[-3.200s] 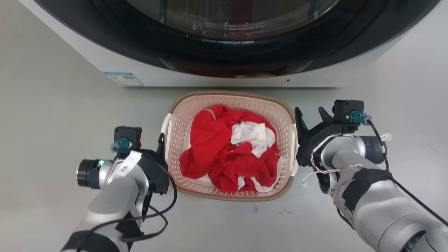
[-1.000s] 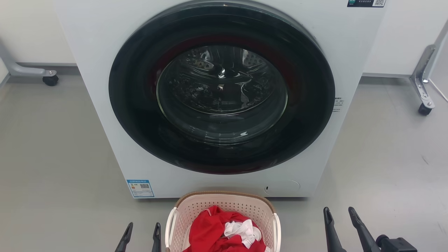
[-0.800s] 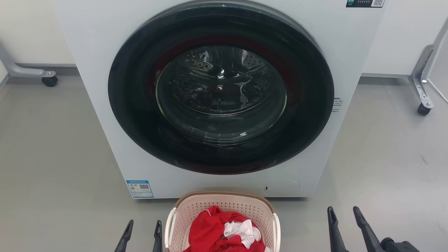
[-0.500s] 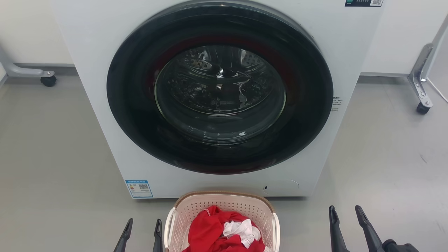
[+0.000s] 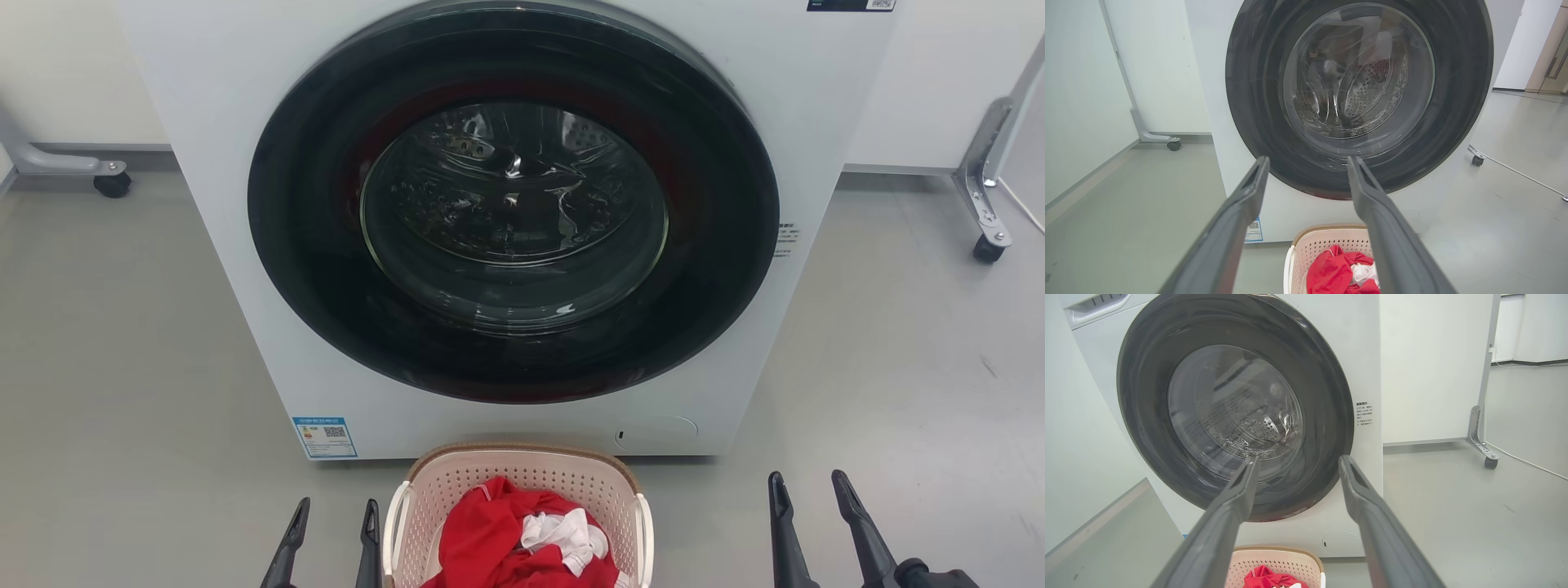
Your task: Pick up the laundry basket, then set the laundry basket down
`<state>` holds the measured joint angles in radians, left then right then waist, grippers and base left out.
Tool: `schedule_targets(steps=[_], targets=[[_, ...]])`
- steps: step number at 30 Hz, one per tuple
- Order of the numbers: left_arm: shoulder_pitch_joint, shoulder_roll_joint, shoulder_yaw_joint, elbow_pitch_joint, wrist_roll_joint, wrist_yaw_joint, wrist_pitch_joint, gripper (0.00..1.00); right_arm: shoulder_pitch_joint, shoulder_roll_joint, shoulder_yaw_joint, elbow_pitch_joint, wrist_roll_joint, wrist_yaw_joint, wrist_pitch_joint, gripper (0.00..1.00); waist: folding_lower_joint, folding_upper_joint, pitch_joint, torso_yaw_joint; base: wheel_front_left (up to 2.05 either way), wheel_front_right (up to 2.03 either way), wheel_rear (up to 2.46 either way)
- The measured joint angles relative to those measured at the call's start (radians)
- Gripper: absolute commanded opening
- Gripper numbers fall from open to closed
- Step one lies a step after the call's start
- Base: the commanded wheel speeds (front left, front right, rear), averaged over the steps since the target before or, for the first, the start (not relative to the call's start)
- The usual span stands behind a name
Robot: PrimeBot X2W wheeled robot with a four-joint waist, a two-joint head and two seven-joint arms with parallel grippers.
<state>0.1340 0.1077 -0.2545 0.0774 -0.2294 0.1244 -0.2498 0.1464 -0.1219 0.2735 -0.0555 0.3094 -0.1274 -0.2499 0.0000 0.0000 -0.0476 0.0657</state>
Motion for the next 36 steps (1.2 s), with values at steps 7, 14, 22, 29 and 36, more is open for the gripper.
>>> schedule_targets(steps=[7, 14, 22, 29, 36], targets=[[0.018, -0.003, 0.005, 0.037, 0.0, -0.001, 0.001, 0.0, 0.016, 0.008, 0.005, 0.04, -0.001, 0.0, 0.003, 0.0, 0.0, 0.0, 0.002, 0.0, 0.0, 0.0, 0.0], [0.028, -0.007, 0.019, 0.067, -0.03, -0.011, 0.012, 0.0, 0.027, 0.012, -0.007, 0.069, 0.032, 0.006, 0.015, 0.0, 0.0, 0.0, 0.005, -0.003, 0.0, 0.0, 0.0], [0.014, -0.012, 0.048, 0.077, -0.153, -0.029, 0.047, 0.0, 0.013, 0.019, -0.043, 0.093, 0.15, 0.027, 0.048, 0.0, 0.0, 0.0, 0.009, -0.009, 0.0, 0.0, 0.0], [0.006, -0.015, 0.071, 0.089, -0.26, -0.047, 0.074, 0.0, 0.0, 0.023, -0.074, 0.109, 0.244, 0.045, 0.074, 0.0, 0.0, 0.0, 0.013, -0.014, 0.0, 0.0, 0.0], [-0.01, -0.018, 0.095, 0.103, -0.354, -0.064, 0.105, 0.0, -0.022, 0.029, -0.105, 0.132, 0.34, 0.062, 0.103, 0.0, 0.0, 0.0, 0.016, -0.018, 0.0, 0.0, 0.0]])
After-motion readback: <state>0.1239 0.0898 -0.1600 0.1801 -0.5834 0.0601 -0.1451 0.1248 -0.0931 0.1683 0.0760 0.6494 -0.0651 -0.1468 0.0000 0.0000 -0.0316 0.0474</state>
